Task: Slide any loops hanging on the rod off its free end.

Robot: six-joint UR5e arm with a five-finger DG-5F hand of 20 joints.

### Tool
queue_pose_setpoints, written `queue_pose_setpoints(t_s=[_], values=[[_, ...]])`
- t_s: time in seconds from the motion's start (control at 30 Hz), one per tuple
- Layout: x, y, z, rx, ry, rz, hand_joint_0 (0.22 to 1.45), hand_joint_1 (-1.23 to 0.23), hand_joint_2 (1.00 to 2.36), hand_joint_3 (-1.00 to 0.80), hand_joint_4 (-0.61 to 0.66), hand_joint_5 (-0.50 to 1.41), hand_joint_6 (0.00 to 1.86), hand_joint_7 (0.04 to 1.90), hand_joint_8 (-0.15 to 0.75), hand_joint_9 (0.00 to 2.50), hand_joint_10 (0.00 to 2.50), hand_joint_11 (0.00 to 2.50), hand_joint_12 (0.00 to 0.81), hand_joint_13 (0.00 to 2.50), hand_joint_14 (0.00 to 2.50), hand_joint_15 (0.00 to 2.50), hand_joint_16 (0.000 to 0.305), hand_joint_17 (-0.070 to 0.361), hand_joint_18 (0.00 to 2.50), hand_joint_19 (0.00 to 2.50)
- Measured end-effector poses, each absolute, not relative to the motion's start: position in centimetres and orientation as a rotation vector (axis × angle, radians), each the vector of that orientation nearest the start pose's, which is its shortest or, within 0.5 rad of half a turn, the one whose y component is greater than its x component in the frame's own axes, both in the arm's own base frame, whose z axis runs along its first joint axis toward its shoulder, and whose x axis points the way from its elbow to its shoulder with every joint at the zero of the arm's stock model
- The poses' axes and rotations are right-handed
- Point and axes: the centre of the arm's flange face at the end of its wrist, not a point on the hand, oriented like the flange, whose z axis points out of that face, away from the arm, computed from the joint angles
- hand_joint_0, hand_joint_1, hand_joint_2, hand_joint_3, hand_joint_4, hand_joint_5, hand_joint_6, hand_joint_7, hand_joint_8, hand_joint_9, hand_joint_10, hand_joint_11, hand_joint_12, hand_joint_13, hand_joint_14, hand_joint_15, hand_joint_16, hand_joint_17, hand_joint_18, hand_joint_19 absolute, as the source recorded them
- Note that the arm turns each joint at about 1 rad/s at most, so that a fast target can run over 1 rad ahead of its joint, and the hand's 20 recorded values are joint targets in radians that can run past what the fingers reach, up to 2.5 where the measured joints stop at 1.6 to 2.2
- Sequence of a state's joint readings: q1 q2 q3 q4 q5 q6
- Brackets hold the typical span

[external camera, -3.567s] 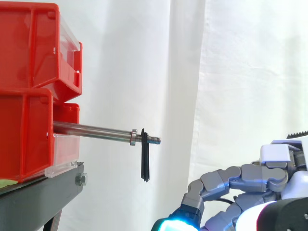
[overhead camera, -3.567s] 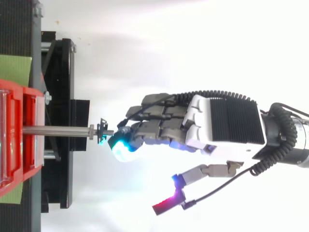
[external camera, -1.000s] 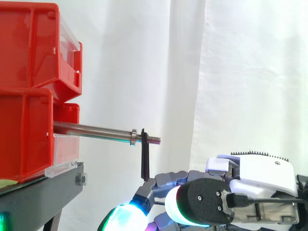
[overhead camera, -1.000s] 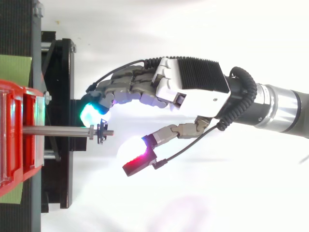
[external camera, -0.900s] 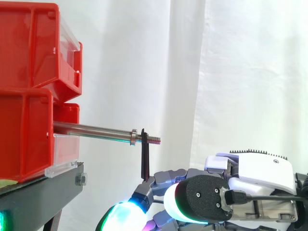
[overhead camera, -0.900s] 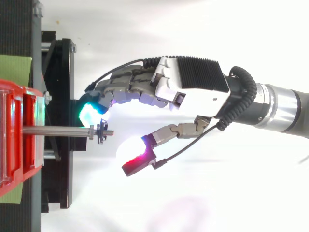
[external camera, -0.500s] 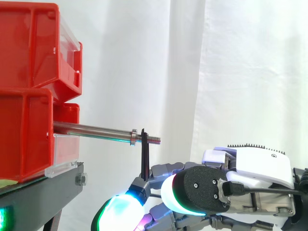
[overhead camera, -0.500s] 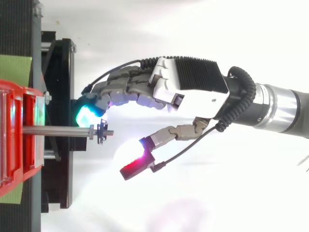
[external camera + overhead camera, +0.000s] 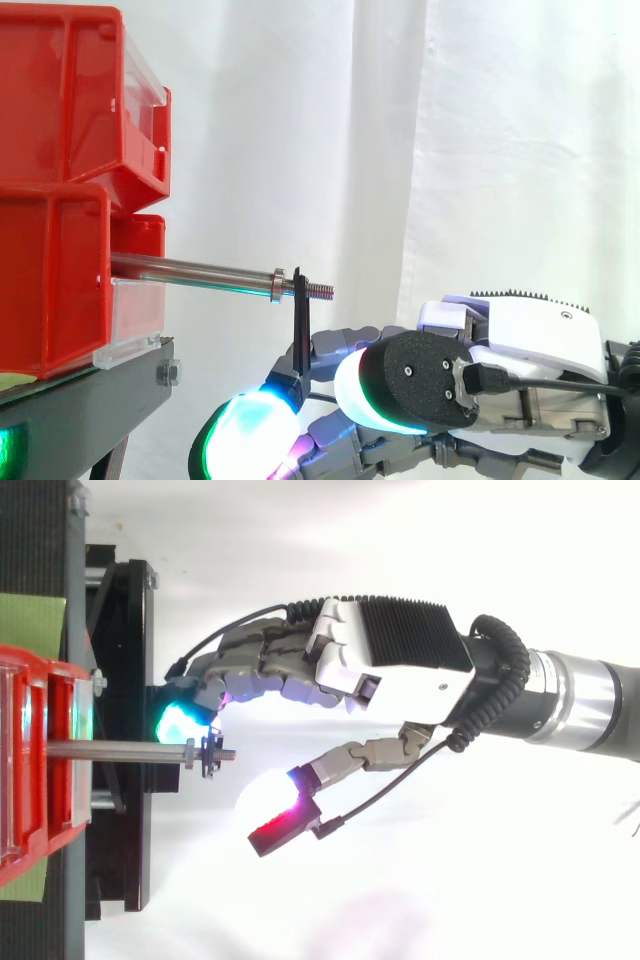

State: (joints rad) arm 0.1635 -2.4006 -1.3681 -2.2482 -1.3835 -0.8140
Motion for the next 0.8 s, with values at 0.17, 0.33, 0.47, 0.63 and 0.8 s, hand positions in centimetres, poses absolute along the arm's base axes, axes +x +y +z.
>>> queue_pose_setpoints(t_s=[0.17,0.33,0.47,0.63,0.8], values=[[76.7,-3.1,15.0,0.55,1.221,0.672,0.54,-0.49,1.01,-0.45,0.23,-0.17,0.5,1.05,0.267,0.65,0.01,0.31,0.275,0.64,0.0,0.06,0.035,0.078,0.56,0.23],[76.9,-3.7,15.3,0.557,1.215,0.687,0.54,-0.48,1.0,-0.45,0.23,-0.17,0.5,1.06,0.268,0.65,0.01,0.31,0.274,0.65,0.0,0.06,0.034,0.077,0.56,0.23],[77.0,-4.0,15.5,0.558,1.213,0.691,0.55,-0.48,1.0,-0.45,0.22,-0.16,0.5,1.07,0.266,0.65,0.01,0.32,0.272,0.65,0.0,0.06,0.034,0.076,0.57,0.24],[77.0,-4.3,15.7,0.558,1.21,0.691,0.55,-0.5,1.01,-0.44,0.23,-0.16,0.5,1.08,0.265,0.65,0.01,0.32,0.272,0.66,0.0,0.06,0.034,0.076,0.57,0.24],[77.3,-4.4,16.1,0.551,1.204,0.697,0.55,-0.5,1.01,-0.44,0.21,-0.16,0.5,1.1,0.264,0.65,0.01,0.32,0.271,0.66,0.0,0.07,0.034,0.076,0.58,0.24]])
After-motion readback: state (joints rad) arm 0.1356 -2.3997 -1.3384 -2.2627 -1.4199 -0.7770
